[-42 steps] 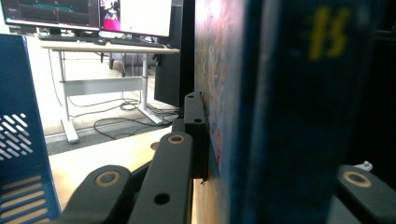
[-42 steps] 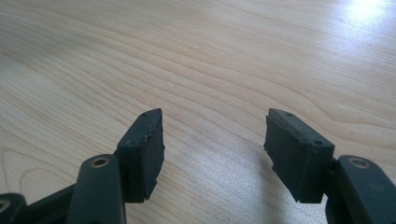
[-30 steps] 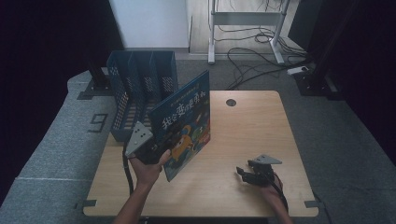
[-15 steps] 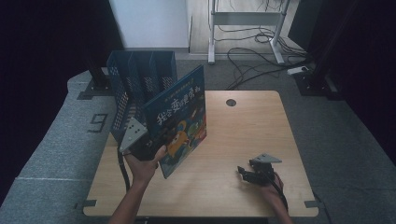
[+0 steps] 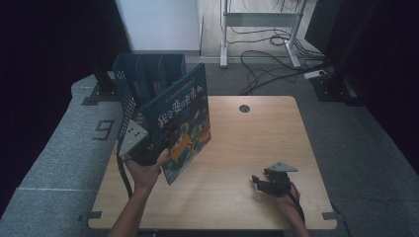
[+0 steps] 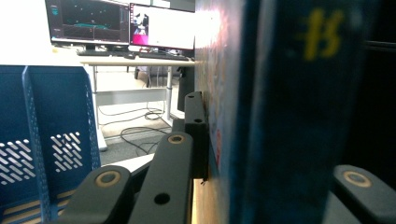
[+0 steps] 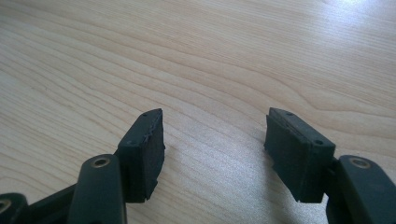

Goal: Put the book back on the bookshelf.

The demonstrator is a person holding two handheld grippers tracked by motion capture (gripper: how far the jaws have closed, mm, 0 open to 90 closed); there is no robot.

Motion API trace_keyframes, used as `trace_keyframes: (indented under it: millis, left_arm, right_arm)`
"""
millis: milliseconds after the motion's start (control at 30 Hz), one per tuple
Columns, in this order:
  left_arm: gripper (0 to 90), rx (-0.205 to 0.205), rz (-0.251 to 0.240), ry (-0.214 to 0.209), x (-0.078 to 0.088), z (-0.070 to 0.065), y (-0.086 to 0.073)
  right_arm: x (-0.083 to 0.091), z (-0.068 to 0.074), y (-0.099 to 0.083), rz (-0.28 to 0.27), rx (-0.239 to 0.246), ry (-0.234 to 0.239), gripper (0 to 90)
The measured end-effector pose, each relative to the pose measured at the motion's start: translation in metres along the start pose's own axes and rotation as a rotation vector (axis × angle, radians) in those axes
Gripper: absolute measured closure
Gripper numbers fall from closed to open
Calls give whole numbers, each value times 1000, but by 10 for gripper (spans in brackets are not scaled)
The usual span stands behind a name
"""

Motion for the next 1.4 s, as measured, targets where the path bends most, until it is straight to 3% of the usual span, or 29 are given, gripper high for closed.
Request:
trace_keyframes:
  millis: [367,967,1400]
  left_arm:
    - [824,1,2,23,0,9,2]
    - [824,-1,3,63,1,24,6]
    - [824,-9,-10,131,8,40,8]
  right_arm:
    - [-2,5,-2,1,73,-65,362]
    - [-2,5,-2,1,72,-64,363]
    - [-2,5,-2,1,71,-65,362]
Point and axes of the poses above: each handheld gripper's, and its own axes: x roughly backward along the jaws, y roughly out of its top, z roughly to its left, the point moved 7 cm from there along -x, roughly forward along the jaws, and after that the axes turned 15 degrees about -x, right-handed, at the moved point
